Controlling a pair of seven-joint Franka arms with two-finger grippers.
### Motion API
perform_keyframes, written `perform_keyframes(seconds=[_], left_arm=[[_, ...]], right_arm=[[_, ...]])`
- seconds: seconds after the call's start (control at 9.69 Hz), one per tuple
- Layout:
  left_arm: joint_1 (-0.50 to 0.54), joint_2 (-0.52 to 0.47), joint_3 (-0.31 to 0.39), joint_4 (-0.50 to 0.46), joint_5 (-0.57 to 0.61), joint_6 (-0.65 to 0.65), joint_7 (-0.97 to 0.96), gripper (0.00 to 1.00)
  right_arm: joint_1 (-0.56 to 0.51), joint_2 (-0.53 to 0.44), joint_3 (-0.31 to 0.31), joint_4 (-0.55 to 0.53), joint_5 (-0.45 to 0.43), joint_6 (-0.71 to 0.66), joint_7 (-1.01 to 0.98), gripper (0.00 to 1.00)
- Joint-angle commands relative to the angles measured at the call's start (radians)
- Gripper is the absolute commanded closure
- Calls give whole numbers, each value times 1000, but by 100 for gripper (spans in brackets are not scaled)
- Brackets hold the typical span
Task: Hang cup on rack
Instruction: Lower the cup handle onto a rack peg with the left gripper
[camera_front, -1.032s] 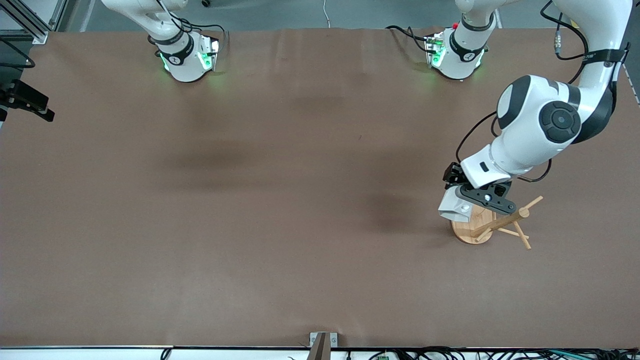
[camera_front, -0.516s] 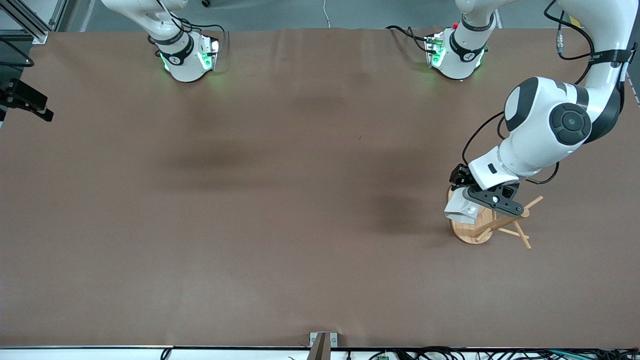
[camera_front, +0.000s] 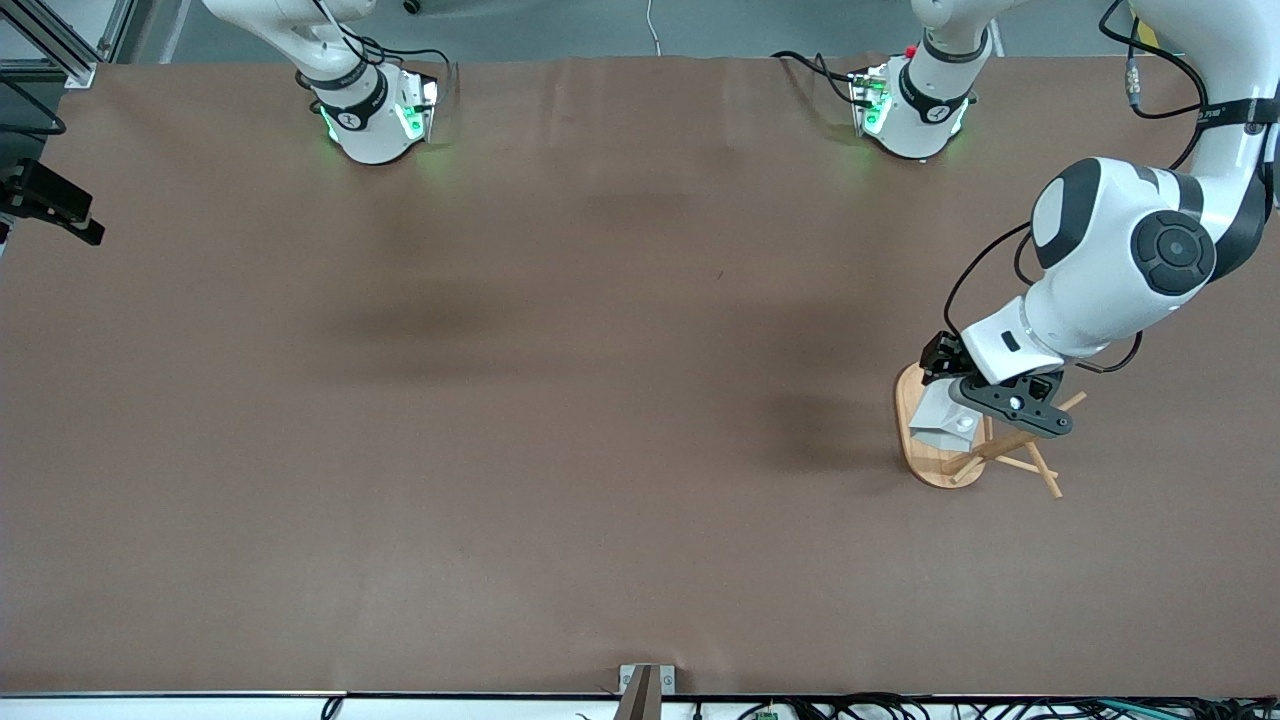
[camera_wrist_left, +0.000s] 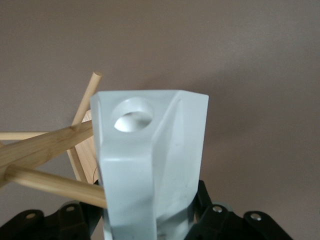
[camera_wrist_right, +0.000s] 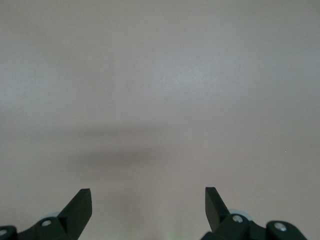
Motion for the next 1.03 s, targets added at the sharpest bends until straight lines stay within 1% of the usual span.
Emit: perform_keyframes(seconds=[0.0,0.52,0.72,0.83,0.93], left_arm=[[16,29,-5,-16,3,5,39,85],[57,45,-5,-16,4,5,97,85],[80,61,-5,-15,5,8,137,85],[85,75,-5,-10,6,12,145,81],[88,89,-5,-1,6,12,145,53]], right_arm=[[7,-11,-4,-6,-6,3,19,0],[8,-11,-4,-4,-12,6,17,0],[4,-11,-4,-4,-13,29,17,0],[5,-11,-4,-4,-15,29,17,0],[8,-11,-4,-4,-16,29,17,0]])
